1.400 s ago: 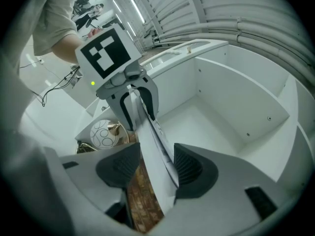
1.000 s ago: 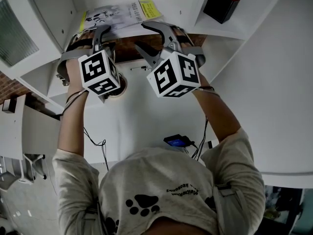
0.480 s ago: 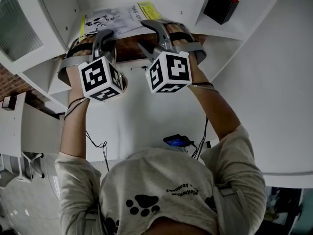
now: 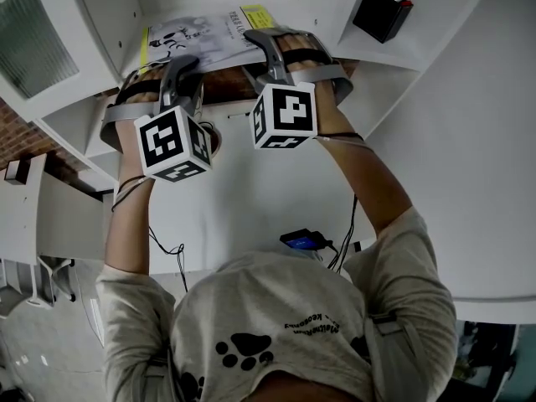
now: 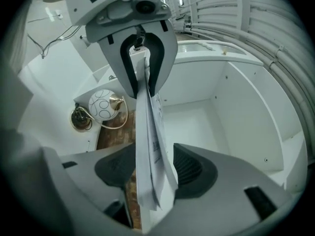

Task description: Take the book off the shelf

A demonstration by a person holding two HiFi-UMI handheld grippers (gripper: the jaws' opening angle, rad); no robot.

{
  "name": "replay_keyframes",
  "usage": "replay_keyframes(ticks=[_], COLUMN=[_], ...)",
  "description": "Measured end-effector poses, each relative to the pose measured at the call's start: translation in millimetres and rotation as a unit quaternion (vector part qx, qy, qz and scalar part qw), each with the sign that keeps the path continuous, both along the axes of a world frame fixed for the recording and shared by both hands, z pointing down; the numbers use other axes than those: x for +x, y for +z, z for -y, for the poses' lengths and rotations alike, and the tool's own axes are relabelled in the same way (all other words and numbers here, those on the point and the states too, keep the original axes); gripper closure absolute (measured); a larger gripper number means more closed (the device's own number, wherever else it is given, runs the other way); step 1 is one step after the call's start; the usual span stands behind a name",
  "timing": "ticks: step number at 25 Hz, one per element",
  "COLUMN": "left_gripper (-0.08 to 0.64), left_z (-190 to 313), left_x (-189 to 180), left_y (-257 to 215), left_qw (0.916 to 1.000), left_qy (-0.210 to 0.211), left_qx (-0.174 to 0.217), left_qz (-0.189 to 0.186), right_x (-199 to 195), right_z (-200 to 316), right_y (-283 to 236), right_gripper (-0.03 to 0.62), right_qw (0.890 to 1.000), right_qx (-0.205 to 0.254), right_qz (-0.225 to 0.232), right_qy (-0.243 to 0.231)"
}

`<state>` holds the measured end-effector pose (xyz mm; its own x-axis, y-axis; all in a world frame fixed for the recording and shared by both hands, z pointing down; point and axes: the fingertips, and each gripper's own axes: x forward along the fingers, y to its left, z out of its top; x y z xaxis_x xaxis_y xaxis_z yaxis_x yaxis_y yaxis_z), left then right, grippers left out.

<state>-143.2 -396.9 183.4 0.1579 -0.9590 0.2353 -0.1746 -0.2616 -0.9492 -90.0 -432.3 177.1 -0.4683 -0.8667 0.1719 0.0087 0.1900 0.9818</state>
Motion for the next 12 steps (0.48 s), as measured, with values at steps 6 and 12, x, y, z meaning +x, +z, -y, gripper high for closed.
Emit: replay_keyframes(ticks=[6, 12], left_gripper=[0.457, 0.318], left_z=[-4.1, 4.2], left_x=[-1.8, -3.3], left_y=[-0.6, 9.0], left_qw=[1.0000, 0.9987], left_qy=[0.001, -0.011], left_qx=[0.002, 0.024], left_qz=[-0.001, 0.043], right_x=[-3.6, -4.3], right_z=[-5.8, -17.6], right_y=[8.9, 7.5], right_gripper=[0.502, 0.509], right_qw=[0.999, 0.999], right_qx=[0.019, 0.017], right_qz=[-0.036, -0.040], right_qy=[0.001, 0.003])
